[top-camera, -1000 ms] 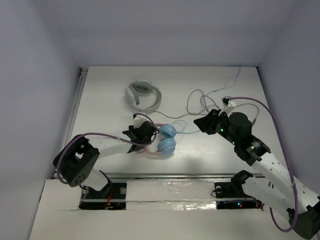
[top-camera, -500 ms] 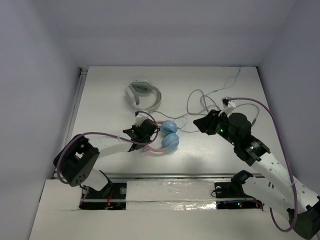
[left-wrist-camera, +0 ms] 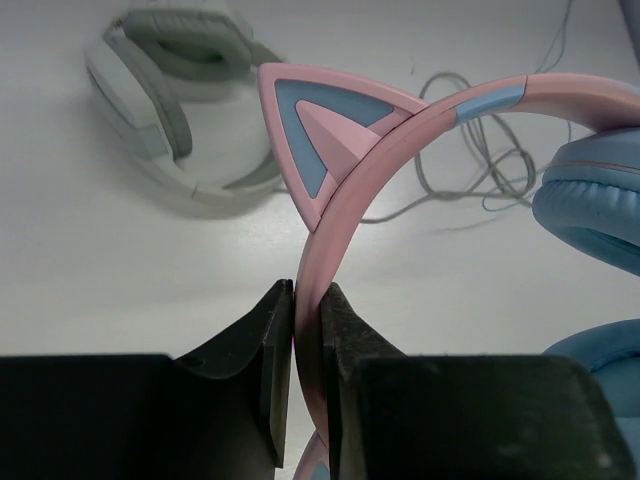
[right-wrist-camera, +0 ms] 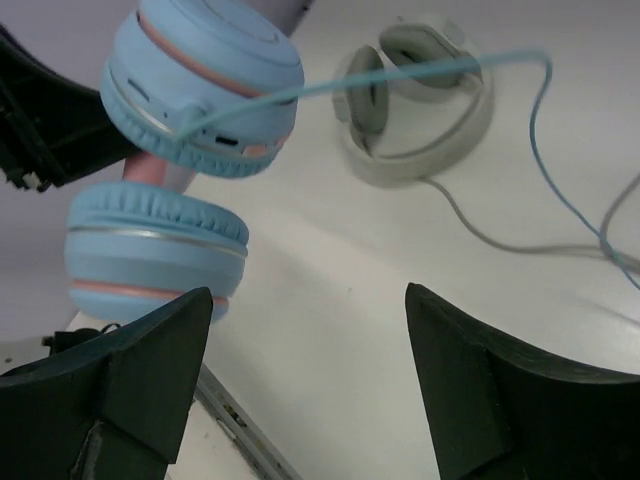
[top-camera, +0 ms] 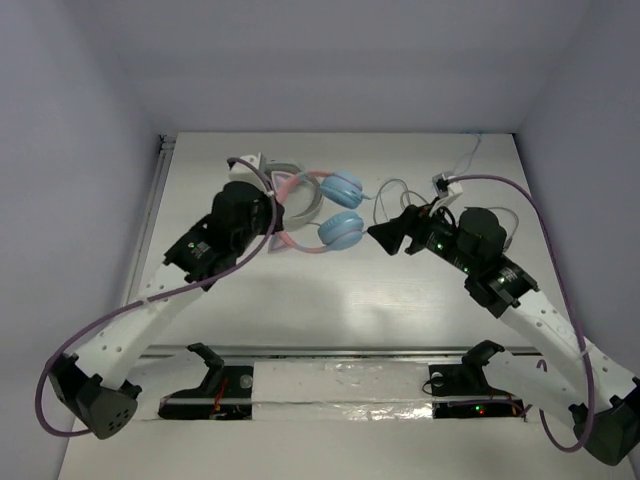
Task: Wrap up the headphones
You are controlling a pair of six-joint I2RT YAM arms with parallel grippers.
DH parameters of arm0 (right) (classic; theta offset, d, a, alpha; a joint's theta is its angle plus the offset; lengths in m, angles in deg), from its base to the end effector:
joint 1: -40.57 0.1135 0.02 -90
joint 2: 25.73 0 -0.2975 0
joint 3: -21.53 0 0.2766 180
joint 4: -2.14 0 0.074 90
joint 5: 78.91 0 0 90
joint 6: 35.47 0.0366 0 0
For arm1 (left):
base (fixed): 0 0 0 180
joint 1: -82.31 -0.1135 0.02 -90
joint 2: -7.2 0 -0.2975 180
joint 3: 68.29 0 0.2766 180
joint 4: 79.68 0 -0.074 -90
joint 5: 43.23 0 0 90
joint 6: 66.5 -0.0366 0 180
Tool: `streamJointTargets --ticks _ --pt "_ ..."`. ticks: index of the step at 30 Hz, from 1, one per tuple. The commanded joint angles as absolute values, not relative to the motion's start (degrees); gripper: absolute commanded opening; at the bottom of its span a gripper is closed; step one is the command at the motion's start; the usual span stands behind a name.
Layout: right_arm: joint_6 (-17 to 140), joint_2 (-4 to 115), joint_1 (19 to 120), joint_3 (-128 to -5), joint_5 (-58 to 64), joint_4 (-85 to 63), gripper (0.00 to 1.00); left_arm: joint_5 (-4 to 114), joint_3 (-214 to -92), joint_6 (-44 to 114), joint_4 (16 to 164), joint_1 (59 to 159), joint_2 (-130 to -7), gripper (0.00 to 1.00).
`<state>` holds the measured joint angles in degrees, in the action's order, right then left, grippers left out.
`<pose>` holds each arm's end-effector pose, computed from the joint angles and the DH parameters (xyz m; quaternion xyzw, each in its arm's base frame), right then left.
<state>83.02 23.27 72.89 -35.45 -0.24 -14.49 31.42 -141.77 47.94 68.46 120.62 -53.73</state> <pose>0.1714 0.1170 0.3599 -0.0895 0.7521 0.3928 0.5215 0.2011 -0.1465 0.3975 0.0209 0.8118 -0.2055 0.5462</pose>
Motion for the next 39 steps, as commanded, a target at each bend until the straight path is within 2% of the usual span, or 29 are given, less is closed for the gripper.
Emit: streamJointTargets --ticks 1,7,12,19,26,29,32,34,35,36,37,39 --pt "76.68 22.79 73.18 -41.97 -6.56 -8.37 0.84 38.74 -147.51 44.07 65.29 115.46 -51.34 0.0" --pt "72.65 21.73 73.18 -41.8 -13.95 -3.97 0.83 51.67 -151.03 43.71 68.36 108.16 -51.42 0.0" --pt "69.74 23.49 73.18 -40.31 -16.07 -3.81 0.86 55.91 -157.71 43.27 67.49 106.92 -54.94 0.0" --pt "66.22 27.08 73.18 -38.46 -9.86 -0.2 0.91 62.15 -167.46 43.8 64.59 105.69 -56.18 0.0" --pt "64.46 33.42 73.18 -38.2 -3.33 3.05 0.89 64.97 -172.13 44.59 62.13 105.69 -56.61 0.0" --pt "64.46 32.46 73.18 -37.76 -2.71 3.24 0.84 63.74 -173.72 43.63 60.38 105.16 -56.61 0.0" --pt "65.86 28.78 73.18 -36.01 -4.38 3.41 0.7 62.68 -174.42 43.18 59.67 105.16 -56.79 0.0" --pt "66.74 26.14 73.18 -33.64 -2.2 4.37 0.54 63.2 -174.25 43.18 60.01 105.16 -57.05 0.0" --pt "67.09 25.61 73.18 -32.93 -0.79 5.07 0.4 63.73 -174.07 43.44 60.71 105.16 -57.14 0.0" --pt "67.36 25.43 73.18 -32.23 0.44 7.17 0.32 64.17 -173.98 43.71 61.07 105.16 -57.31 0.0" --pt "67.19 25.86 73.18 -31.7 1.5 8.15 0.34 64.78 -174.07 43.71 61.16 105.16 -57.4 0.0" --pt "66.75 27.44 73.18 -32.48 3.08 7.37 0.48 65.05 -174.24 43.8 61.25 105.16 -57.49 0.0"
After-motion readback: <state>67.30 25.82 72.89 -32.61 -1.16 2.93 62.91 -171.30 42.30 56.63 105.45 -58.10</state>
